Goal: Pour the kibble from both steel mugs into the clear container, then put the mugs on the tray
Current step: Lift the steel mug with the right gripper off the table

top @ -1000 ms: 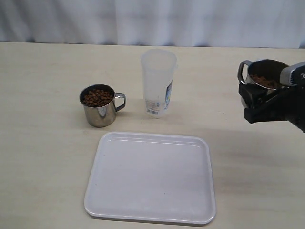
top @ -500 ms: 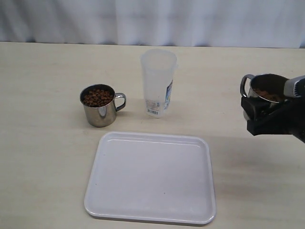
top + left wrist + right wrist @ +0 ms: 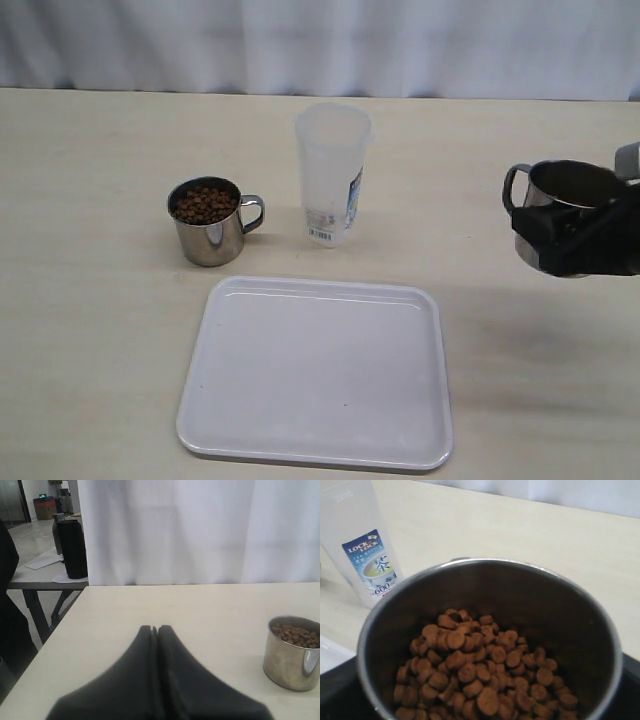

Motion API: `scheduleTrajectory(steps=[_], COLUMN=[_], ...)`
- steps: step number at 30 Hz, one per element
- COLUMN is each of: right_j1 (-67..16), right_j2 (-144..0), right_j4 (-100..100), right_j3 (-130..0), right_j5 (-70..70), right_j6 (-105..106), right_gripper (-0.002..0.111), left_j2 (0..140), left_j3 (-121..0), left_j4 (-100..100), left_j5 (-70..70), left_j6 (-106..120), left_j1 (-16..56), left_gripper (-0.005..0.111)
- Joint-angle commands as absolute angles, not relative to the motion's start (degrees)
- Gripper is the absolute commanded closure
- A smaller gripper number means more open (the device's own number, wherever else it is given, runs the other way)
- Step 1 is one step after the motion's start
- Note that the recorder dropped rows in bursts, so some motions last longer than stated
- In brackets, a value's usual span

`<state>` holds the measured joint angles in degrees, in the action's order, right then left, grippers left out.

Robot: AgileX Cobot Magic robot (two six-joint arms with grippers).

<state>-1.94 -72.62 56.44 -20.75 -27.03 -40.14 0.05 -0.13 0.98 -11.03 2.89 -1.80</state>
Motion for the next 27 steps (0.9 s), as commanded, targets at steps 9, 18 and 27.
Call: scheduleTrajectory(steps=[9,18,27], right_j1=[-13.78,-18.62,-18.49], right_j2=[-71.84,-71.84,-71.84], right_j4=[8.07,-7.48,-28.00], right_j3=[-22.49,-23.34,-23.24], right_j5=[-23.65,-21.14,-10.60], right_j6=[6.88,15.05,33.69], right_gripper=[0.103,0.103,0.103], left_j2=[0.00,0.00,0.00], left_j3=[0.00,0.00,0.00], left_j4=[0.80,0.80,0.80], left_j5=[-10.35,-10.35,-10.86], left_j6=[2.73,2.73,2.73], left_j1=[-1.25,-1.25,-1.25], left_gripper=[0.107,0.107,0.107])
